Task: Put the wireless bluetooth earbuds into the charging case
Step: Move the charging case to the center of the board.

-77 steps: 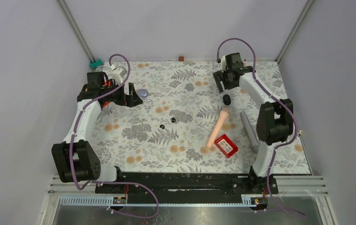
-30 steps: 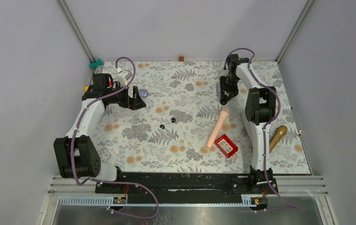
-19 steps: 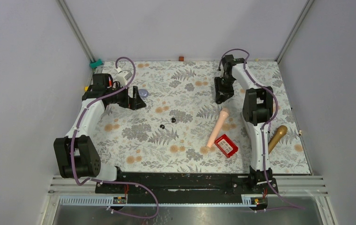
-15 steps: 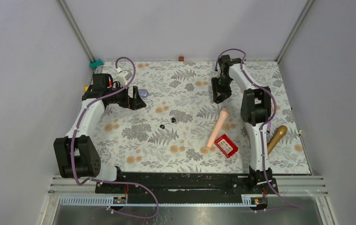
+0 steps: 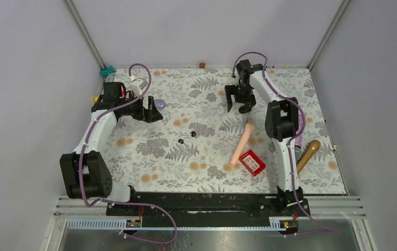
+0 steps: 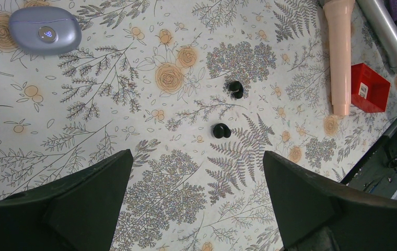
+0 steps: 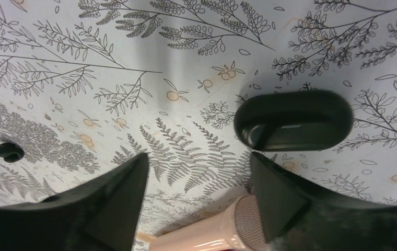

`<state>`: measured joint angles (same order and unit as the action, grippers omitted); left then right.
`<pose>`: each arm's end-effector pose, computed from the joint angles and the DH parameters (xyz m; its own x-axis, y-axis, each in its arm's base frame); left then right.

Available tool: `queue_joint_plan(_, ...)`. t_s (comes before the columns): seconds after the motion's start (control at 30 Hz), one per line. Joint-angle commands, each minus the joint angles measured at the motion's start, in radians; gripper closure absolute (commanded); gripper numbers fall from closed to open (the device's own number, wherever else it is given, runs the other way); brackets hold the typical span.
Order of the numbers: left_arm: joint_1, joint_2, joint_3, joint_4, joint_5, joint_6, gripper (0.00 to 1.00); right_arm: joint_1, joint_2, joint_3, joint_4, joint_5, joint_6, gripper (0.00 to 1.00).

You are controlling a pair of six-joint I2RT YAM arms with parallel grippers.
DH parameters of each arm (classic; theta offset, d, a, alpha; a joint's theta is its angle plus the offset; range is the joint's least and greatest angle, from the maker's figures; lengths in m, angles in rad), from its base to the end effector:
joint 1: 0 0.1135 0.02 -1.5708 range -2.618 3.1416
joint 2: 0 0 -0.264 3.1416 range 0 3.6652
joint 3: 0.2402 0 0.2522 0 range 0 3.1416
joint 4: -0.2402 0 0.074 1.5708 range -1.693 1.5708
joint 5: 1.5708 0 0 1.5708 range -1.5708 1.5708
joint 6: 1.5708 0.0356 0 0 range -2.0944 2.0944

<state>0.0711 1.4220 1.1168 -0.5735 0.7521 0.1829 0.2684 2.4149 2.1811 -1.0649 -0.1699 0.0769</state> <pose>0.2973 -0.0032 0.2812 -0.6855 0.0843 -0.7232 0.5163 0.7567 -0.4011 0.4794 0.1381 0.1854 -0.9494 -0.1826 -0.2554 -0.2329 0.9551 0.1830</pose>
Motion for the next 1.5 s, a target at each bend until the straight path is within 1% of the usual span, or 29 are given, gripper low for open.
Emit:
queue_joint_plan(0.0, 0.006, -0.017, 0.000, 0.041, 0.026, 0.009, 0.01, -0.004, -0.117, -0.002, 0.058, 0.054, 0.036, 0.03)
queue_joint_plan(0.03, 0.006, -0.018, 0.000, 0.040, 0.025, 0.008, 0.01, -0.005, -0.115, 0.000, 0.069, 0.075, 0.058, 0.02)
queue_joint_plan(0.13, 0.007, -0.021, -0.001, 0.040, 0.028, 0.010, 0.01, -0.010, -0.099, 0.025, 0.068, -0.008, 0.072, 0.00)
queue_joint_plan(0.23, 0.007, -0.018, 0.001, 0.040, 0.032, 0.010, 0.01, -0.014, -0.119, -0.005, 0.103, -0.017, 0.119, 0.00)
queue_joint_plan(0.33, 0.006, -0.008, 0.004, 0.040, 0.039, 0.007, 0.01, -0.015, -0.133, -0.021, 0.140, 0.050, 0.165, 0.01)
queue_joint_plan(0.43, 0.007, 0.002, 0.006, 0.040, 0.043, 0.007, 0.01, -0.020, -0.116, 0.011, 0.145, 0.180, 0.226, 0.01)
queue_joint_plan(0.5, 0.007, 0.007, 0.007, 0.040, 0.045, 0.007, 0.01, -0.033, -0.101, 0.021, 0.145, 0.197, 0.266, 0.00)
queue_joint_plan(0.6, 0.007, 0.013, 0.007, 0.040, 0.047, 0.008, 0.01, -0.064, -0.081, 0.015, 0.153, 0.150, 0.338, 0.01)
queue_joint_plan(0.87, 0.008, 0.039, 0.016, 0.032, 0.051, 0.007, 0.01, -0.081, -0.021, 0.012, 0.152, 0.098, 0.409, 0.01)
queue_joint_plan(1.1, 0.007, 0.050, 0.021, 0.028, 0.053, 0.007, 0.01, -0.081, 0.013, -0.010, 0.154, -0.033, 0.476, 0.01)
queue_joint_plan(1.33, 0.007, 0.056, 0.025, 0.024, 0.053, 0.009, 0.01, -0.079, 0.013, -0.070, 0.189, -0.112, 0.522, 0.00)
queue_joint_plan(1.47, 0.008, 0.061, 0.026, 0.024, 0.056, 0.009, 0.02, -0.070, -0.005, -0.087, 0.213, -0.150, 0.502, 0.01)
